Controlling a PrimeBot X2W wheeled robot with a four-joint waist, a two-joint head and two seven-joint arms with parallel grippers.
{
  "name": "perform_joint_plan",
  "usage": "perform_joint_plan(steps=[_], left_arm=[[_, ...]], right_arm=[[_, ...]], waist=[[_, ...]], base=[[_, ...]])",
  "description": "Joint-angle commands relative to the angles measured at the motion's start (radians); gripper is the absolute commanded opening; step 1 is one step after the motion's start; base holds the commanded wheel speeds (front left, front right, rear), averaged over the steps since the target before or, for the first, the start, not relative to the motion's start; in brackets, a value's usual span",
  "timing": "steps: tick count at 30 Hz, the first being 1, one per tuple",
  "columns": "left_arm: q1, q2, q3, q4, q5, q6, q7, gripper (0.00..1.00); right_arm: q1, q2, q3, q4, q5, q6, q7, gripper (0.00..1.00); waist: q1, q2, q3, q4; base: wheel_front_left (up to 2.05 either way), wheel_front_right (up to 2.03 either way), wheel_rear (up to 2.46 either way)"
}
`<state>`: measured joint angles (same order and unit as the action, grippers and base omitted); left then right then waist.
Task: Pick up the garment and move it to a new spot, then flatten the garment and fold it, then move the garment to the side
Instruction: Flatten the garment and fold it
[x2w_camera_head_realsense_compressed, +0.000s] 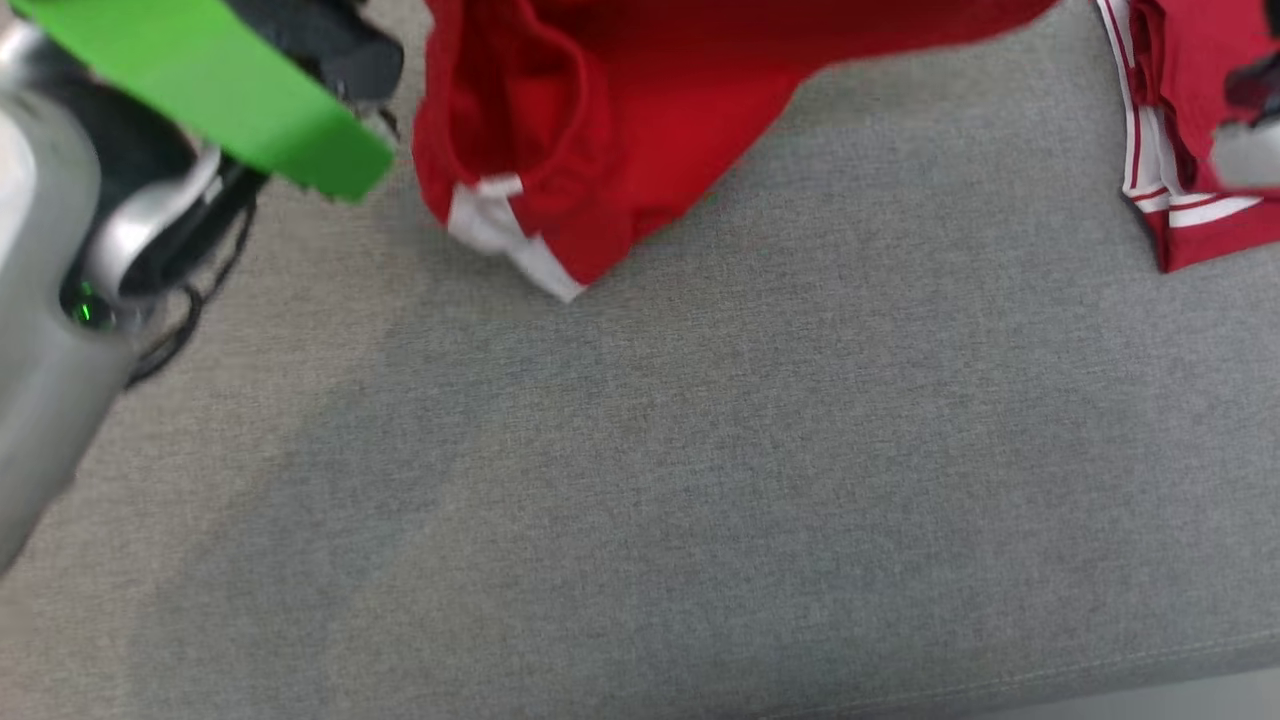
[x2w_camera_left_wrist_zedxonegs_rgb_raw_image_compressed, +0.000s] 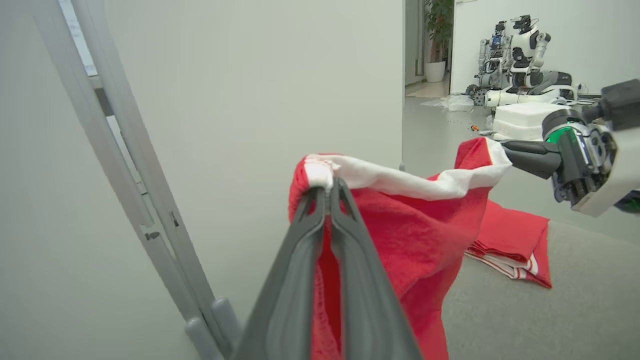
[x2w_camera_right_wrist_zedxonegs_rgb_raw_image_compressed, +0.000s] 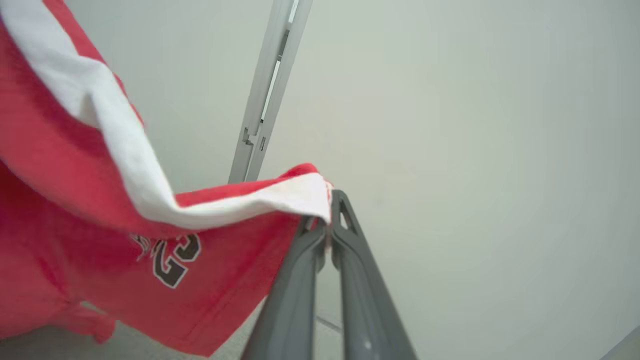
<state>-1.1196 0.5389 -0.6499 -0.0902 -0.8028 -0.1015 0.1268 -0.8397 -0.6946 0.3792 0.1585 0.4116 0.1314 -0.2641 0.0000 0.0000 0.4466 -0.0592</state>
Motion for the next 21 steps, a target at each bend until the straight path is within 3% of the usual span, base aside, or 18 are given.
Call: perform_joint_plan(steps=[1, 6, 11, 16, 21], left_arm=[[-0.073, -0.013, -0.008, 0.040, 0.035, -0.010, -0.004, 0.00], [-0.352, -0.052, -0.077, 0.235, 0.192, -0.028, -0.085, 0.00], [-0.523, -0.038, -0.145, 0.377, 0.304, -0.029, -0.231, 0.00], [-0.462, -0.012, -0.220, 0.394, 0.284, -0.030, -0.347, 0.00], [-0.258, 0.038, -0.254, 0.286, 0.221, -0.024, -0.385, 0.00]], right_arm=[[-0.062, 0.000, 0.007, 0.015, 0.006, -0.002, 0.000, 0.00], [-0.285, 0.027, -0.012, 0.057, -0.019, -0.002, 0.000, 0.00], [-0.348, 0.044, -0.039, 0.027, -0.074, -0.002, 0.000, 0.00], [-0.237, 0.059, -0.072, -0.038, -0.100, -0.002, 0.000, 0.00], [-0.051, 0.053, -0.135, -0.127, -0.087, -0.002, 0.000, 0.00]], waist=[[0.0000, 0.0000, 0.073, -0.056], [0.0000, 0.0000, 0.131, -0.092], [0.0000, 0.0000, 0.175, -0.116], [0.0000, 0.0000, 0.196, -0.117], [0.0000, 0.0000, 0.182, -0.093]], base=[[0.00, 0.00, 0.00], [0.00, 0.00, 0.00], [0.00, 0.00, 0.00], [0.00, 0.00, 0.00], [0.00, 0.00, 0.00]])
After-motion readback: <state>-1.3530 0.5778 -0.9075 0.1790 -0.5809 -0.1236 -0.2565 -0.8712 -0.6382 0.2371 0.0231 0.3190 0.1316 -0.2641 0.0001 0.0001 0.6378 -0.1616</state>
